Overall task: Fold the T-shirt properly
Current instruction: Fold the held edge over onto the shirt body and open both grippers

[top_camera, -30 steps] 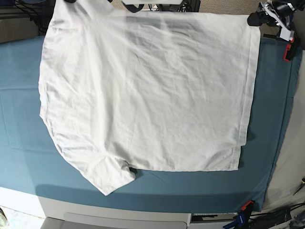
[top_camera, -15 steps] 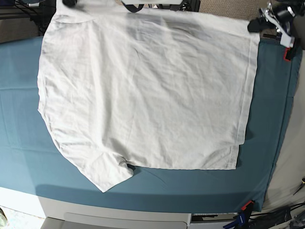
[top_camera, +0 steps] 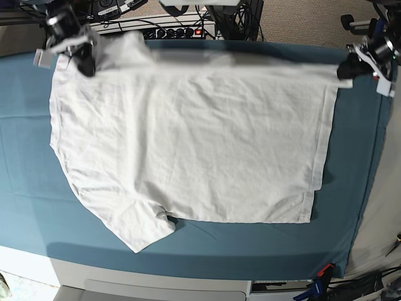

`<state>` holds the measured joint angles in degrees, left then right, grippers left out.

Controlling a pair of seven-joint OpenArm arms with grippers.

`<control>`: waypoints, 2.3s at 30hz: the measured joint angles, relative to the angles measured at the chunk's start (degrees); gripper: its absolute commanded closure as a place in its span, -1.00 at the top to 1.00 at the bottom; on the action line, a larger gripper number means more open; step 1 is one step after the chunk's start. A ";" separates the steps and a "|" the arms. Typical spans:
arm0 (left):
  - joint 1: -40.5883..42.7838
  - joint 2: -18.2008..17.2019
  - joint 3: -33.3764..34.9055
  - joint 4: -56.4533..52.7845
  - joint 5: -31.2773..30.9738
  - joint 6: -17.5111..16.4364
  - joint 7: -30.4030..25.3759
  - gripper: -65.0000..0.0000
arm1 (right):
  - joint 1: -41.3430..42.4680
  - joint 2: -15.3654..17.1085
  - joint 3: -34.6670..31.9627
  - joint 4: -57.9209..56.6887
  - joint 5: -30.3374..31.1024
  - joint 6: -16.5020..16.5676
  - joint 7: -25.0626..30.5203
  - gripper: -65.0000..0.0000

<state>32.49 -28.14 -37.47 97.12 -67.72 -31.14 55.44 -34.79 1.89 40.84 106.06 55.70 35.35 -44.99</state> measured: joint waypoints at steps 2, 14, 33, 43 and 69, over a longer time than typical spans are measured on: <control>-1.11 0.00 0.46 0.00 0.70 0.00 -0.07 -1.00 | 2.95 0.15 -1.14 -0.02 -3.58 -0.83 0.83 -1.00; -6.95 -0.17 14.60 -0.15 10.25 1.33 -1.92 -1.00 | 13.55 4.96 -16.33 -0.09 -23.82 -7.26 6.71 -1.00; -10.49 -1.86 14.56 -0.22 16.72 4.76 -4.98 -1.00 | 22.51 12.22 -17.38 -16.92 -22.84 -5.62 9.44 -1.00; -12.52 -1.88 14.56 -0.22 18.67 6.29 -6.69 -1.00 | 22.71 12.24 -17.33 -17.73 -19.63 -1.40 6.16 -1.00; -14.14 -1.97 14.56 -0.22 29.40 6.75 -11.98 -0.10 | 22.71 12.20 -15.37 -17.73 -19.65 -1.18 6.05 -0.28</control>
<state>18.35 -30.11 -22.92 96.90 -38.33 -24.38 43.46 -12.08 14.09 25.47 88.33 36.05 34.17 -38.94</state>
